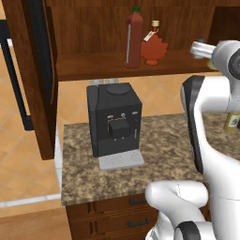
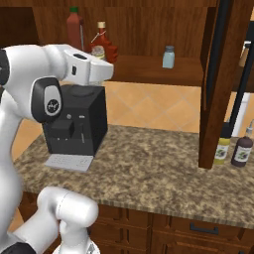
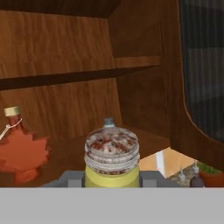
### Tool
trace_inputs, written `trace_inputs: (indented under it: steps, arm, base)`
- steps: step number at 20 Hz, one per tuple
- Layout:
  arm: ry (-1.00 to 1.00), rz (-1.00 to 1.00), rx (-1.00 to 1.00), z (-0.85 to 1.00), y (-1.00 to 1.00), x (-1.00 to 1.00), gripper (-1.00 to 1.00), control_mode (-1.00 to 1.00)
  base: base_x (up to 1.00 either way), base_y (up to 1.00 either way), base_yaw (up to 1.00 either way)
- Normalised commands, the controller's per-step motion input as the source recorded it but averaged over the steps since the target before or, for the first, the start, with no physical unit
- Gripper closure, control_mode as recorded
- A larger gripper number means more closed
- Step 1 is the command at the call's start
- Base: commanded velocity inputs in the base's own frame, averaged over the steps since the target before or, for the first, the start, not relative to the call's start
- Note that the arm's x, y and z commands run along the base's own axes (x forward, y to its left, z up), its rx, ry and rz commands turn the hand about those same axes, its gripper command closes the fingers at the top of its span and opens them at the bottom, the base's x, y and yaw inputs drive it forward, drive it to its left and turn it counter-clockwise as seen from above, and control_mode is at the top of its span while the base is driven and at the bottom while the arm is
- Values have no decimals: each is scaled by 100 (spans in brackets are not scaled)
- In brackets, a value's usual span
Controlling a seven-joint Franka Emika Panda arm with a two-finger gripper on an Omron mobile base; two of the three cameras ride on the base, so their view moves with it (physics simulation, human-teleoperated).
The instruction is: Put the shaker and condiment bottle from the counter next to their counterparts in the cabinet.
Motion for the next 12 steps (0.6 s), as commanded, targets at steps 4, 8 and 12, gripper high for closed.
trace_inputs:
  steps: [4,8,12]
  arm:
    - [3,-2,0,-22,-24,13,100,-100]
    - [3,4,0,-11,-1,22,100,-100]
    - [0,0,0,0,-6,66,100,-100]
  base:
    - [0,0,0]
    - [0,0,0]
    - [0,0,0]
